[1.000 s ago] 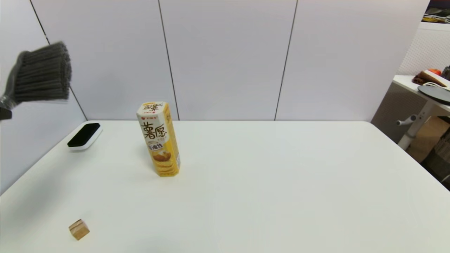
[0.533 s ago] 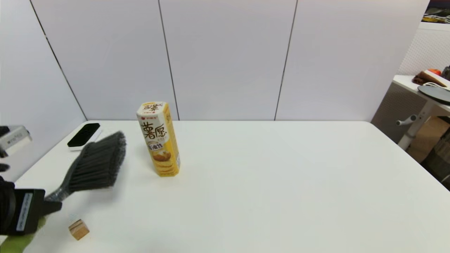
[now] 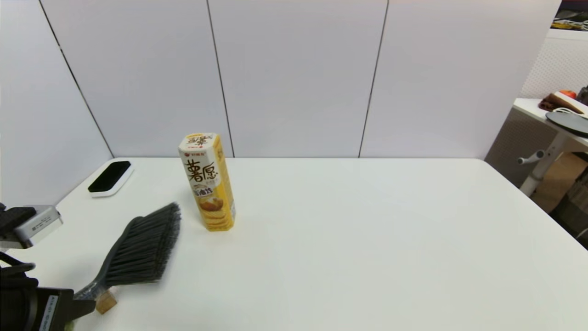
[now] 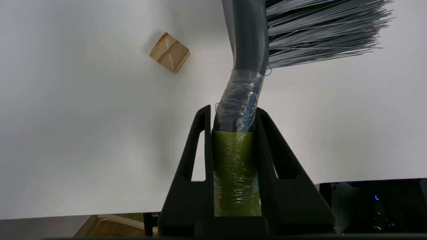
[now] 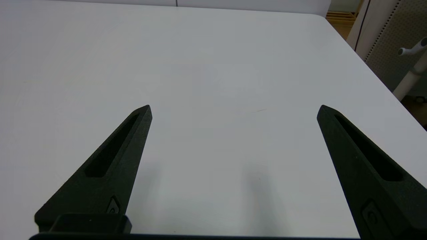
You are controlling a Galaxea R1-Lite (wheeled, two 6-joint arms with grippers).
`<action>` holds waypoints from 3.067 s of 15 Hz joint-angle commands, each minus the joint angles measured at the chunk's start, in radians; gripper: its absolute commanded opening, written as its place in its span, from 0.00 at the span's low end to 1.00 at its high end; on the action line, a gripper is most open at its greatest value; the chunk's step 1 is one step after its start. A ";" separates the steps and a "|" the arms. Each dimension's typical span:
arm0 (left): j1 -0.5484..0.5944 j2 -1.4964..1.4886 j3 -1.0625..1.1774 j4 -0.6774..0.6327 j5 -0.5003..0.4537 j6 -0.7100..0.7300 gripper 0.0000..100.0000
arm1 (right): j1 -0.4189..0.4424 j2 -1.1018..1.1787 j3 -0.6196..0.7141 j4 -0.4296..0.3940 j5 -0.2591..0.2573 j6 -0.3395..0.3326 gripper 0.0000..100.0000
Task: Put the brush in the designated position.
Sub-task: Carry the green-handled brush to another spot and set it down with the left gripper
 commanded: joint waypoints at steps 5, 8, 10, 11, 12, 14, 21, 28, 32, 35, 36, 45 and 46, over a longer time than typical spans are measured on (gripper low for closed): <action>-0.006 0.039 0.088 -0.151 0.006 -0.063 0.00 | 0.000 0.001 0.002 0.000 0.000 -0.001 1.00; -0.008 0.071 0.088 -0.160 0.006 -0.169 0.00 | 0.000 0.001 0.002 0.000 0.000 -0.001 1.00; -0.008 0.088 0.090 -0.191 0.006 -0.182 0.00 | 0.000 0.001 0.002 0.000 0.000 0.000 1.00; -0.011 0.094 0.101 -0.225 0.006 -0.182 0.00 | 0.000 0.001 0.002 0.000 0.000 0.000 1.00; -0.017 0.102 0.122 -0.277 0.006 -0.184 0.00 | 0.000 0.001 0.002 0.000 0.000 -0.001 1.00; -0.034 0.119 0.154 -0.341 0.004 -0.190 0.00 | 0.000 0.001 0.002 0.000 0.000 -0.001 1.00; -0.043 0.133 0.199 -0.352 0.007 -0.212 0.00 | 0.000 0.001 0.002 0.000 0.000 0.000 1.00; -0.043 0.139 0.246 -0.404 0.007 -0.204 0.00 | 0.000 0.001 0.002 0.001 0.000 0.000 1.00; -0.043 0.142 0.292 -0.441 0.007 -0.202 0.00 | 0.000 0.001 0.002 0.000 0.000 0.000 1.00; -0.045 0.153 0.332 -0.493 0.006 -0.199 0.00 | 0.000 0.001 0.002 0.000 0.000 0.000 1.00; -0.046 0.159 0.337 -0.501 0.004 -0.198 0.00 | 0.000 0.001 0.002 0.000 0.000 0.000 1.00; -0.069 0.185 0.355 -0.530 0.004 -0.198 0.00 | 0.000 0.001 0.002 0.000 0.000 -0.001 1.00; -0.069 0.185 0.357 -0.530 0.004 -0.198 1.00 | 0.000 0.001 0.002 0.000 0.000 0.000 1.00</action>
